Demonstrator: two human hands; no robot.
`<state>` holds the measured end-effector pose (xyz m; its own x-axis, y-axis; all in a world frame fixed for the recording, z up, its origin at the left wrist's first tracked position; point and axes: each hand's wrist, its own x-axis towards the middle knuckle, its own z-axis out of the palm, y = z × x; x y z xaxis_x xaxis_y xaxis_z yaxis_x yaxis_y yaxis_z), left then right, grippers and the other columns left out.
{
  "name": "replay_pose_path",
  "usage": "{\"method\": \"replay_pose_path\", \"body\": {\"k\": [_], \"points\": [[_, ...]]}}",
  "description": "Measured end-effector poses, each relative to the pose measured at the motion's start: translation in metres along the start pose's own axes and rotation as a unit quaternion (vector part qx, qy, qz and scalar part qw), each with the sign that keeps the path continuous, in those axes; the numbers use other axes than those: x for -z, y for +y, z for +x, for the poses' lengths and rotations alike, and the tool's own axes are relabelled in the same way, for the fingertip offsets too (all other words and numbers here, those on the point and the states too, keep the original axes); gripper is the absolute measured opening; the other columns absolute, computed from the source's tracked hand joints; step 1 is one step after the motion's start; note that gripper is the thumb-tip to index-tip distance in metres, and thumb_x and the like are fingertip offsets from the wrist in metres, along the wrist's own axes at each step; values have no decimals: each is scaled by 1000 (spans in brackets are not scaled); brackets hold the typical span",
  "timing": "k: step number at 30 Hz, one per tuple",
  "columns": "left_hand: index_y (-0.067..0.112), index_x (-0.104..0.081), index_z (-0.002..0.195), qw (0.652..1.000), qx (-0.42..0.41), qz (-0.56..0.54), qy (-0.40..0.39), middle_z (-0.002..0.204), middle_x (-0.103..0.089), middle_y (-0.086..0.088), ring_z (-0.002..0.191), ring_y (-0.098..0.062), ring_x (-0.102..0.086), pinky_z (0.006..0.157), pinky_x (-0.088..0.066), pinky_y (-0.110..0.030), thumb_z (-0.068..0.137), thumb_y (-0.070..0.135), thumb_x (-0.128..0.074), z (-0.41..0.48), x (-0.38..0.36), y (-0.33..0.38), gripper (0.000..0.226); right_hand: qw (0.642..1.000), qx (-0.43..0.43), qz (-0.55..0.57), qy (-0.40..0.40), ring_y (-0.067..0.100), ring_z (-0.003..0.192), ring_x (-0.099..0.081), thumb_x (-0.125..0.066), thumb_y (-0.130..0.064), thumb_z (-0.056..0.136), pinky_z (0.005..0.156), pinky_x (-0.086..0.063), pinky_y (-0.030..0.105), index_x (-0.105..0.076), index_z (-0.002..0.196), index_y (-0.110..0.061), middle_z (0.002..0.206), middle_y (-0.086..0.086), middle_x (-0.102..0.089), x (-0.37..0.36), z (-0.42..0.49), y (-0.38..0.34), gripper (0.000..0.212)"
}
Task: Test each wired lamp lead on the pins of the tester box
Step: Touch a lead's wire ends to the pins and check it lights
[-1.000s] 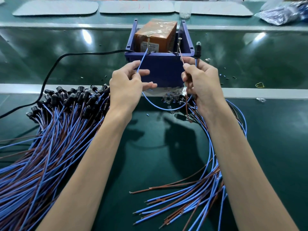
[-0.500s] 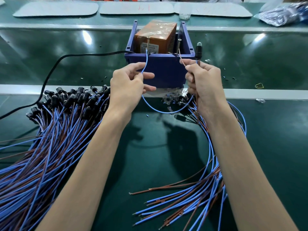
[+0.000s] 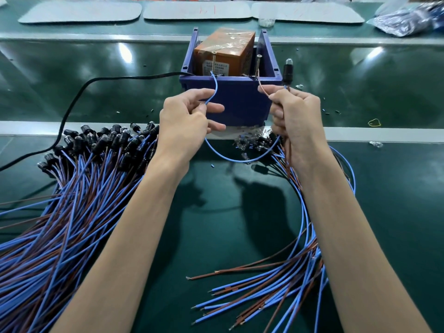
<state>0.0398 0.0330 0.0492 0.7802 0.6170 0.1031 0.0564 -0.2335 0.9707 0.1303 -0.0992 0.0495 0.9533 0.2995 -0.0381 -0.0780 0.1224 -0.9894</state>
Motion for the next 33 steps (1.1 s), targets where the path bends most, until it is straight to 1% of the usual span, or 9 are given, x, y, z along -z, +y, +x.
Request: {"method": "replay_pose_path", "body": {"k": [3, 9, 20, 27, 33], "points": [[22, -63, 108, 1000, -1, 5, 0, 84, -70, 10, 54, -5, -67, 53, -43, -10, 97, 0, -38, 0, 0, 0, 34, 1000, 3, -3, -2, 4, 40, -19, -44, -1, 90, 38, -17, 17, -70, 92, -7, 43, -11, -30, 1, 0, 0, 26], [23, -62, 109, 1000, -9, 16, -6, 86, -70, 11, 55, -5, -68, 54, -44, -11, 98, 1, -37, 0, 0, -1, 35, 1000, 6, 9, 0, 3, 39, -17, -45, -1, 89, 37, -16, 16, -70, 80, -14, 41, -14, -27, -2, 0, 1, 30], [22, -62, 113, 1000, -7, 18, -11, 86, -70, 12, 57, -5, -68, 55, -45, -11, 98, 2, -38, -1, 1, 0, 34, 1000, 7, 5, -8, 3, 38, -19, -44, -2, 91, 37, -16, 16, -70, 84, -10, 39, -14, -28, -1, -2, -1, 28], [23, -61, 114, 1000, -6, 19, -18, 86, -71, 12, 59, -7, -69, 56, -45, -12, 97, 2, -40, -1, 0, -1, 34, 1000, 9, 3, -9, 3, 39, -19, -44, -2, 92, 38, -16, 17, -70, 84, -11, 39, -13, -29, 0, -4, -1, 29], [17, -60, 120, 1000, -3, 19, -22, 88, -71, 13, 63, -8, -71, 57, -46, -12, 96, 5, -44, 0, -1, -3, 32, 1000, 9, -5, -25, 3, 37, -23, -46, -2, 90, 37, -19, 15, -70, 82, -13, 40, -12, -35, 0, -2, 2, 28]]}}
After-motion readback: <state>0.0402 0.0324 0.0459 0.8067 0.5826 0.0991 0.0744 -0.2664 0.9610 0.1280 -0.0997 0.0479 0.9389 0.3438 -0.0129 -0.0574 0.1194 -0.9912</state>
